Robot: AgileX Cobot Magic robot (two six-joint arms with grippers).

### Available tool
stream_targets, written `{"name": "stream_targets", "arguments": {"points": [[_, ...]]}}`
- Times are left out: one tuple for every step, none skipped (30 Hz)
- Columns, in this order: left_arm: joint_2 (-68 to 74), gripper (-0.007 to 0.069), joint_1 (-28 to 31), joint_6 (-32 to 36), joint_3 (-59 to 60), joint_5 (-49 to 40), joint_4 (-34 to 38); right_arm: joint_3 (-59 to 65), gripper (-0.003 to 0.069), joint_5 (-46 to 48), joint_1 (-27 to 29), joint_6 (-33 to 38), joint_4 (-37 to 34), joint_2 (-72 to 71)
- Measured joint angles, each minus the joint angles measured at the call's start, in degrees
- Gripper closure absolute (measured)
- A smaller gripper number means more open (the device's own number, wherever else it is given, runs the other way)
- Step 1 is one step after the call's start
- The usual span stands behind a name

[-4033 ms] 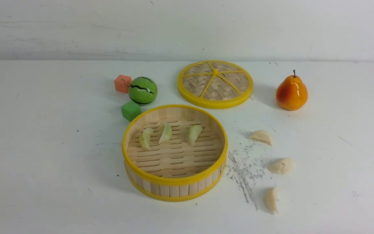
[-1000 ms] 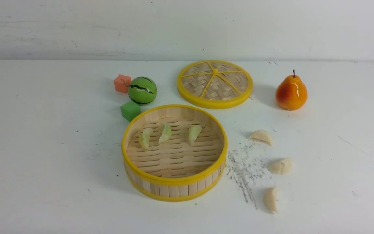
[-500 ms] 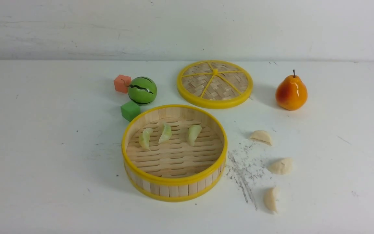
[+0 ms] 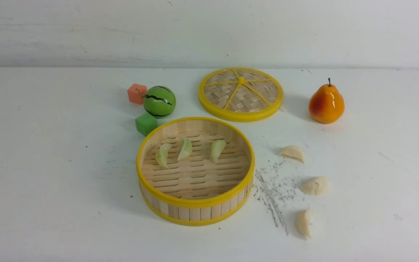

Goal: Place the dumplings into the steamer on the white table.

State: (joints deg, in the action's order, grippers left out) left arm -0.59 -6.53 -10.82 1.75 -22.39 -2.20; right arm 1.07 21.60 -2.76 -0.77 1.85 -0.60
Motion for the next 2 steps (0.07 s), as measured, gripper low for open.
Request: {"name": "stream_targets", "arguments": {"points": [[0.00,0.0596,0.00,0.00,0.00,0.00,0.00,0.00,0.0454,0.00,0.00,0.00,0.00,0.00],[0.00,0.0596,0.00,0.00,0.00,0.00,0.00,0.00,0.0453,0.00,0.00,0.00,0.00,0.00]]}}
